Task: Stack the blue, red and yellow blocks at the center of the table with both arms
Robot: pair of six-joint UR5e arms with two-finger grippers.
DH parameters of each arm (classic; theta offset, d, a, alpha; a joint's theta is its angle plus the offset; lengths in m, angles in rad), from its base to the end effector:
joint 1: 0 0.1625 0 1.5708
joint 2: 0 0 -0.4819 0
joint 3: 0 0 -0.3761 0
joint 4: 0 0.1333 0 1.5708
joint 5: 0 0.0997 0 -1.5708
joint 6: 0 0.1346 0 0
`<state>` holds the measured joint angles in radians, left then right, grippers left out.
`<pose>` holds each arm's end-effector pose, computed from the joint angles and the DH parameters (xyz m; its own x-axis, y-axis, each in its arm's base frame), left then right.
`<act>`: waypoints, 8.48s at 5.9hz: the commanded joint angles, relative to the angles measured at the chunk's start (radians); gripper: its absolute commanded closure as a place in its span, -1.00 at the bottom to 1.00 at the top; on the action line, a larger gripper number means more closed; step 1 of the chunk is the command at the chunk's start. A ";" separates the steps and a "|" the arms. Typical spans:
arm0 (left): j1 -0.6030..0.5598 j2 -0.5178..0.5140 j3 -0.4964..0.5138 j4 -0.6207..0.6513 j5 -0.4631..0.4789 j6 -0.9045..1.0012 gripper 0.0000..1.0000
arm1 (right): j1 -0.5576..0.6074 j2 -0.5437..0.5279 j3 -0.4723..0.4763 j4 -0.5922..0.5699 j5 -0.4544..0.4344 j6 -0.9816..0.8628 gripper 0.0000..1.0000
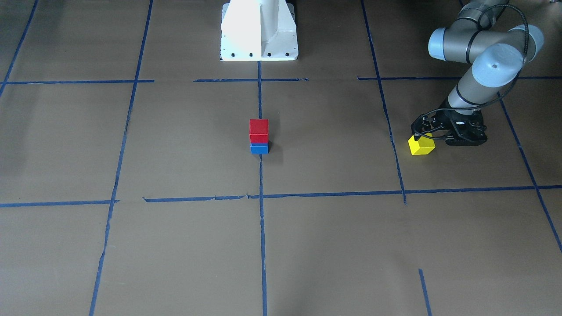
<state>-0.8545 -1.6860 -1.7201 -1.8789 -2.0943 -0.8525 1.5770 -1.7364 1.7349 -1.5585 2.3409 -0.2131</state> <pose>0.3214 -0.4698 0.5868 0.7284 0.0314 -0.6845 -0.0053 0.9992 0.0402 0.0421 -0.3971 0.7339 0.7029 -0.2145 0.6781 0.1458 0.9767 0.1578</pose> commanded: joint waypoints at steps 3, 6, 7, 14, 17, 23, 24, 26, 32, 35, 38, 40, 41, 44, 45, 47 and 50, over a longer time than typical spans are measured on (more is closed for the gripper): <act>0.026 -0.035 0.103 -0.077 -0.001 -0.008 -1.00 | 0.000 0.000 -0.002 0.000 0.000 0.000 -1.00; 0.043 -0.037 0.082 -0.071 -0.013 -0.007 0.86 | 0.000 0.000 -0.002 0.000 0.000 0.001 -1.00; 0.043 -0.058 0.065 -0.062 -0.012 -0.008 0.92 | 0.000 0.000 -0.002 0.000 0.000 0.003 -1.00; 0.263 -0.760 0.165 0.337 0.159 -0.276 0.89 | 0.000 0.001 -0.003 0.000 0.002 0.009 -1.00; 0.327 -0.845 0.212 0.426 0.212 -0.347 0.88 | 0.000 0.001 -0.003 0.000 0.002 0.009 -1.00; 0.345 -0.834 0.215 0.425 0.211 -0.350 0.54 | 0.000 0.001 -0.003 0.000 0.003 0.008 -1.00; 0.345 -0.834 0.215 0.425 0.209 -0.350 0.38 | 0.000 0.001 -0.003 0.000 0.002 0.008 -1.00; 0.345 -0.836 0.215 0.425 0.209 -0.350 -0.12 | 0.000 0.000 -0.003 0.000 0.003 0.008 -1.00; 0.344 -0.836 0.214 0.425 0.211 -0.349 -0.75 | 0.000 0.001 -0.002 0.000 0.003 0.008 -1.00; 0.318 -0.840 0.189 0.434 0.209 -0.344 -0.99 | 0.000 0.001 0.000 0.000 0.003 0.008 -1.00; 0.209 -0.742 -0.031 0.591 0.134 -0.184 -0.99 | 0.000 0.001 -0.002 0.000 0.003 0.008 -1.00; -0.014 -0.431 -0.209 0.581 -0.025 0.194 -0.99 | 0.000 0.001 -0.009 0.000 0.002 0.008 -1.00; -0.167 -0.296 -0.202 0.583 -0.102 0.460 -0.99 | 0.000 0.001 -0.009 0.000 0.002 0.008 -1.00; -0.497 0.007 -0.112 0.572 -0.162 0.945 -1.00 | 0.000 0.001 -0.009 0.000 0.002 0.009 -1.00; -0.611 0.069 -0.020 0.526 -0.229 1.037 -1.00 | 0.000 0.001 -0.009 0.000 0.002 0.009 -1.00; -0.754 0.141 0.108 0.425 -0.320 1.089 -1.00 | 0.000 0.001 -0.009 0.000 0.002 0.009 -1.00; -0.769 0.218 0.108 0.346 -0.319 1.092 -1.00 | 0.000 0.001 -0.009 0.000 0.002 0.009 -1.00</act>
<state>-1.6216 -1.4817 -1.6212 -1.4844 -2.4217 0.2394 1.5769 -1.7350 1.7257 -1.5585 2.3424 -0.2040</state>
